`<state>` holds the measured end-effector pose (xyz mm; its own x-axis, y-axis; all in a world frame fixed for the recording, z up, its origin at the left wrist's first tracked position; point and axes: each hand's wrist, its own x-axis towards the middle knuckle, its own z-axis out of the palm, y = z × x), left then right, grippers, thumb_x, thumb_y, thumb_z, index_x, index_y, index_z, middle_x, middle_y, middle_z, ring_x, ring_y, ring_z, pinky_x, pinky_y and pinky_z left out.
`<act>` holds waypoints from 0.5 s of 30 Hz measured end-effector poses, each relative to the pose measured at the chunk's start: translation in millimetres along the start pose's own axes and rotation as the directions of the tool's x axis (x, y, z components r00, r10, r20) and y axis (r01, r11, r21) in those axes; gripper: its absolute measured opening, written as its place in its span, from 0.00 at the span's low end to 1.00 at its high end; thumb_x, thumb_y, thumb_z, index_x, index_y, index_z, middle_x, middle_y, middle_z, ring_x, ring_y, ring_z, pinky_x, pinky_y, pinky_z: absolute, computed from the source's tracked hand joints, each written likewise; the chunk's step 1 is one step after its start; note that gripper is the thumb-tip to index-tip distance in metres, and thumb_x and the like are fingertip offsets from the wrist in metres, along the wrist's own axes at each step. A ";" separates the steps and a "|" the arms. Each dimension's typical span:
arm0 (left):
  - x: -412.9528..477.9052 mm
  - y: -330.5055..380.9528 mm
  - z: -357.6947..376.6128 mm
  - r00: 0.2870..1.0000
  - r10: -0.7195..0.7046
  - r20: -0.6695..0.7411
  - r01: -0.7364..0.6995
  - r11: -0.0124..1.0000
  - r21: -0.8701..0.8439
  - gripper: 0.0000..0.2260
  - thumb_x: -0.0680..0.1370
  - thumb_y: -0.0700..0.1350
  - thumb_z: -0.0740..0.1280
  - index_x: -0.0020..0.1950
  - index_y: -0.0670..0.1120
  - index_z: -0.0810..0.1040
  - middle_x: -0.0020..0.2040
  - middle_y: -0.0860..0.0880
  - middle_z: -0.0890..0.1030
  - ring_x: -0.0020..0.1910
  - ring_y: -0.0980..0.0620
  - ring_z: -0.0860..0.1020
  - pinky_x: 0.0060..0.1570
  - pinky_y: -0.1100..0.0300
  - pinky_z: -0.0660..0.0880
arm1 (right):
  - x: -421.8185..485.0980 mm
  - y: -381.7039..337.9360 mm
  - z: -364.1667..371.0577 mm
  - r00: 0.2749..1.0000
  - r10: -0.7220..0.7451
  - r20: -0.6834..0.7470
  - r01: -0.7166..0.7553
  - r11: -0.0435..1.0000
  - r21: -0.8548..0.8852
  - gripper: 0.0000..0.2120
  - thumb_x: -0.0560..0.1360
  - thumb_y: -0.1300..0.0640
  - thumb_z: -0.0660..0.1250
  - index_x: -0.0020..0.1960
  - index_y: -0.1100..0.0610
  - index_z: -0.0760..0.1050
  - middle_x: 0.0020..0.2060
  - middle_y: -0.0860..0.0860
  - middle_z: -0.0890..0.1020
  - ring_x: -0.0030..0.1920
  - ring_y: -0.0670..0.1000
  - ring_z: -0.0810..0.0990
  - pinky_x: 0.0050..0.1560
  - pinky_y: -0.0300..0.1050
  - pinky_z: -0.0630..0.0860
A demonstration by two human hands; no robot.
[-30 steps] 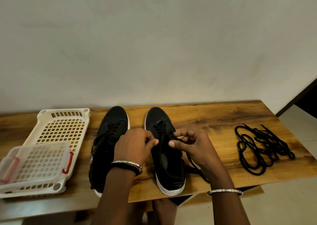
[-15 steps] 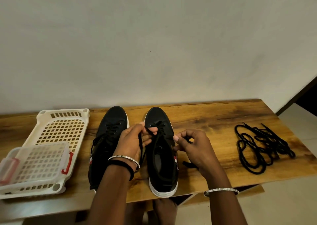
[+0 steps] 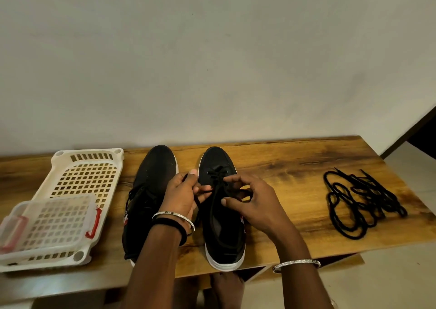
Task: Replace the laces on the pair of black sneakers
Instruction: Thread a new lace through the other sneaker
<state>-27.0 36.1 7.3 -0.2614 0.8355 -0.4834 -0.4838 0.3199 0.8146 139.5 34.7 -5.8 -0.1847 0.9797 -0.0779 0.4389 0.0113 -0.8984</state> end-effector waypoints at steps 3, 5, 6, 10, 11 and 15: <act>-1.2 0.5 2.9 1.000 -0.010 -0.012 0.008 0.993 -0.115 0.09 0.83 0.41 0.60 0.45 0.40 0.72 0.25 0.50 0.63 0.28 0.53 0.67 0.49 0.45 0.79 | -0.5 -1.6 -0.3 1.000 0.010 -0.017 -0.009 1.000 0.024 0.18 0.71 0.61 0.78 0.57 0.47 0.82 0.46 0.44 0.81 0.45 0.39 0.81 0.45 0.31 0.76; 0.2 -1.5 2.6 1.000 -0.011 -0.007 0.010 0.991 -0.133 0.09 0.83 0.41 0.61 0.44 0.41 0.71 0.25 0.51 0.63 0.26 0.55 0.64 0.51 0.44 0.79 | -1.3 -1.2 -1.4 0.999 0.027 -0.024 -0.026 0.999 0.034 0.16 0.71 0.61 0.78 0.56 0.48 0.83 0.42 0.44 0.81 0.43 0.38 0.80 0.42 0.30 0.75; 1.2 -2.5 1.7 1.000 -0.011 0.003 0.012 0.992 -0.128 0.09 0.83 0.41 0.61 0.44 0.40 0.72 0.24 0.52 0.63 0.25 0.56 0.64 0.51 0.44 0.80 | -1.4 -0.5 -1.8 0.999 0.039 -0.024 -0.038 0.999 0.039 0.15 0.70 0.61 0.78 0.55 0.48 0.83 0.40 0.44 0.79 0.42 0.39 0.80 0.42 0.30 0.75; 5.1 -3.7 -4.4 0.998 0.029 0.048 -0.028 0.999 -0.015 0.04 0.80 0.38 0.67 0.51 0.38 0.73 0.31 0.49 0.69 0.25 0.57 0.67 0.52 0.49 0.81 | -2.0 -0.4 -4.1 0.996 0.087 -0.001 -0.086 0.988 0.127 0.10 0.70 0.56 0.80 0.50 0.52 0.85 0.35 0.46 0.80 0.35 0.40 0.80 0.37 0.34 0.74; 6.3 -3.3 -6.2 0.997 0.059 0.052 -0.063 0.996 0.064 0.05 0.79 0.38 0.68 0.50 0.40 0.72 0.35 0.48 0.71 0.26 0.58 0.70 0.53 0.49 0.81 | -2.1 0.1 -4.6 0.996 0.091 0.006 -0.091 0.984 0.153 0.08 0.71 0.56 0.79 0.49 0.53 0.86 0.35 0.48 0.83 0.35 0.41 0.81 0.37 0.35 0.75; 8.3 -3.4 -12.5 0.968 0.239 0.076 -0.240 0.795 0.557 0.13 0.75 0.43 0.73 0.51 0.53 0.70 0.51 0.52 0.78 0.47 0.52 0.81 0.54 0.48 0.80 | 0.5 6.4 -3.2 0.992 0.125 -0.009 -0.123 0.984 0.129 0.02 0.74 0.56 0.76 0.44 0.54 0.85 0.39 0.51 0.87 0.44 0.49 0.86 0.53 0.54 0.83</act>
<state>-38.0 36.4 -3.5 -0.3055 0.9190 -0.2490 0.1431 0.3029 0.9422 145.1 35.9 -10.1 -0.1201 0.9752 -0.1859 0.3410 -0.1353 -0.9303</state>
